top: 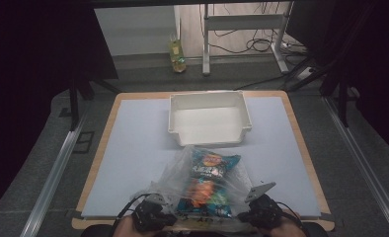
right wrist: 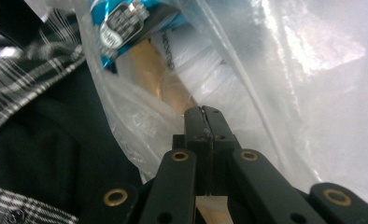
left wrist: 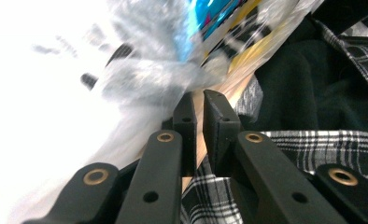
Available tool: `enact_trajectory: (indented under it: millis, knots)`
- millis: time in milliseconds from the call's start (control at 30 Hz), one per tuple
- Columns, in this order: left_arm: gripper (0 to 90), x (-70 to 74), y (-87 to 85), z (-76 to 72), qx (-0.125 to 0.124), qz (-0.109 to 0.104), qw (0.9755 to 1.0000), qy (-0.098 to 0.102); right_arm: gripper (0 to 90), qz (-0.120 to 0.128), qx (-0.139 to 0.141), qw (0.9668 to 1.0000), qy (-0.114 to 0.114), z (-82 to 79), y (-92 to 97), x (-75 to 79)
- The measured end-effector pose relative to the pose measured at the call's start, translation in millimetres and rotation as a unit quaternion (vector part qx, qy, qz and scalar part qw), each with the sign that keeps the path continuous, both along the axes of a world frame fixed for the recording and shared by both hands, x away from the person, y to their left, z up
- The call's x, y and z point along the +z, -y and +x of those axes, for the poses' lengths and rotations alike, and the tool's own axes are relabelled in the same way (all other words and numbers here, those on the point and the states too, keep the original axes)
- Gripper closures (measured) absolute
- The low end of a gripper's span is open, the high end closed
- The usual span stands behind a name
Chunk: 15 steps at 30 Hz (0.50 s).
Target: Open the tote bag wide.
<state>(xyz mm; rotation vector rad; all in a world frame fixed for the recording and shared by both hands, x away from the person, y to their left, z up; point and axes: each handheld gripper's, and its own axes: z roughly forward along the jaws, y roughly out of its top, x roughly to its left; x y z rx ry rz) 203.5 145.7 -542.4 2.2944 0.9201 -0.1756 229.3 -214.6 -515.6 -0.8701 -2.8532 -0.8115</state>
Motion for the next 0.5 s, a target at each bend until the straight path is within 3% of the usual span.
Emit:
enact_trajectory:
  millis: [100,200,267,300,467,500]
  knots:
    - [83.9,3.2,-8.7,1.7,0.009,0.002,0.9999,0.009,89.1,-0.012,-0.009,0.9999,0.007,1.3,4.0,1.9]
    - [82.8,7.6,-16.7,3.9,0.017,-0.005,0.9997,0.016,89.2,0.005,-0.018,0.9997,-0.013,7.0,9.5,1.2]
    - [81.3,13.2,-18.9,1.7,0.042,-0.006,0.9991,0.008,89.2,0.001,-0.020,0.9998,0.000,7.5,8.3,4.8]
    - [81.3,15.4,-23.8,9.6,-0.009,-0.007,0.9989,0.046,89.2,0.001,-0.020,0.9998,0.000,7.5,8.3,4.8]
    - [80.8,45.6,-23.5,8.7,-0.017,-0.033,0.9946,0.097,89.1,0.007,-0.030,0.9994,0.018,10.1,9.0,12.4]
    - [80.6,51.6,-18.3,4.1,0.001,-0.046,0.9958,0.079,89.1,0.011,-0.028,0.9993,0.020,10.4,8.0,14.3]
